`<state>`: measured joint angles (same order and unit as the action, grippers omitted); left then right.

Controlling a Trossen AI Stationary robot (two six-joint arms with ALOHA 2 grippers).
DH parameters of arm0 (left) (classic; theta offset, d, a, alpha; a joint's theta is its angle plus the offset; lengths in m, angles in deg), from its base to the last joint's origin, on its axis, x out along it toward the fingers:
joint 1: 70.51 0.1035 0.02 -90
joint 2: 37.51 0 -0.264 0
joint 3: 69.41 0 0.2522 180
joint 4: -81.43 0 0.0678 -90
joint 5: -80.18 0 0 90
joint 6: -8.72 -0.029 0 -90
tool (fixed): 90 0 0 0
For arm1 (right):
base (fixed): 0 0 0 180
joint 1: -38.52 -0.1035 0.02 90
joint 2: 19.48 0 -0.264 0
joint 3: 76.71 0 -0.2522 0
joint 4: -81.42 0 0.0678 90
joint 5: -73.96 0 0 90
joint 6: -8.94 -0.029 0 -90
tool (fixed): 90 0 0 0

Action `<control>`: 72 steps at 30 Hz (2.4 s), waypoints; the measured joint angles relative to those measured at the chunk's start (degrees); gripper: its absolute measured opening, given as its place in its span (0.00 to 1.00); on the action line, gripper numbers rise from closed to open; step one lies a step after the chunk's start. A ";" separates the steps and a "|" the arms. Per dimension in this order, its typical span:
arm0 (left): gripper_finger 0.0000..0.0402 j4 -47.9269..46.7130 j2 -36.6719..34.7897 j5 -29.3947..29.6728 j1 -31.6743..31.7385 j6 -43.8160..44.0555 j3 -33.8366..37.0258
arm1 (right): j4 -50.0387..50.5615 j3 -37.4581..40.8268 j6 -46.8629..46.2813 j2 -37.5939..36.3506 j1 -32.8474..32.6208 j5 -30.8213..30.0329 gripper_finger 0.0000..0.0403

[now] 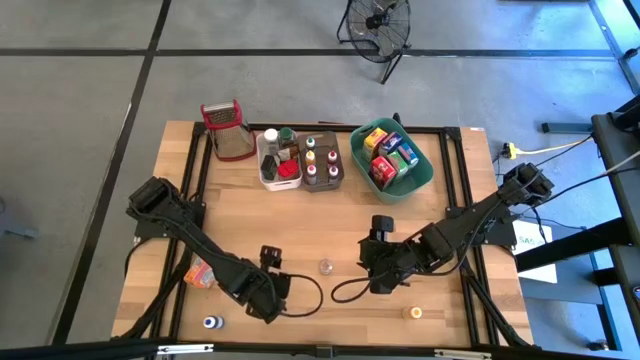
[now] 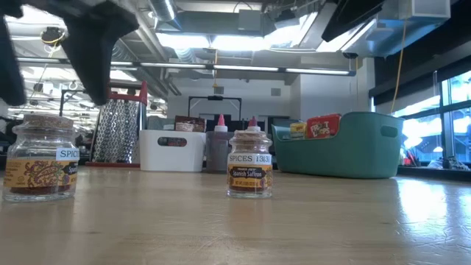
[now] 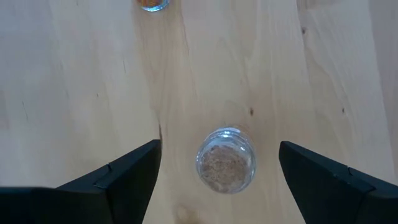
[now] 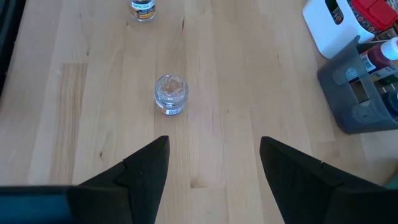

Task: Pick & Place Kitchen Items
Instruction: Put the left brown spice can into the left white bin

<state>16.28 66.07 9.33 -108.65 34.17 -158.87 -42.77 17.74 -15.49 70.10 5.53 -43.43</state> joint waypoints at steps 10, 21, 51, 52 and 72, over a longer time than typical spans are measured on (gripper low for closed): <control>0.80 3.73 0.06 -1.30 0.11 0.66 4.17 | -0.25 0.00 0.56 0.00 0.04 0.00 0.63; 0.80 5.99 0.06 0.31 -0.83 2.89 4.19 | -2.73 0.00 2.82 0.00 0.02 0.00 0.63; 0.80 9.07 0.06 -4.51 0.69 3.84 7.78 | -3.10 0.00 3.52 0.00 0.33 -1.09 0.63; 0.80 9.52 0.06 -4.68 0.76 4.41 7.78 | -3.19 0.00 3.86 0.00 0.33 -1.09 0.63; 0.80 11.91 0.06 -6.95 1.80 4.85 10.19 | -3.72 0.00 3.93 0.00 0.35 -1.09 0.63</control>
<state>28.19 66.13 2.37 -106.84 39.02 -148.67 -46.49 17.74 -11.55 70.10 5.87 -44.53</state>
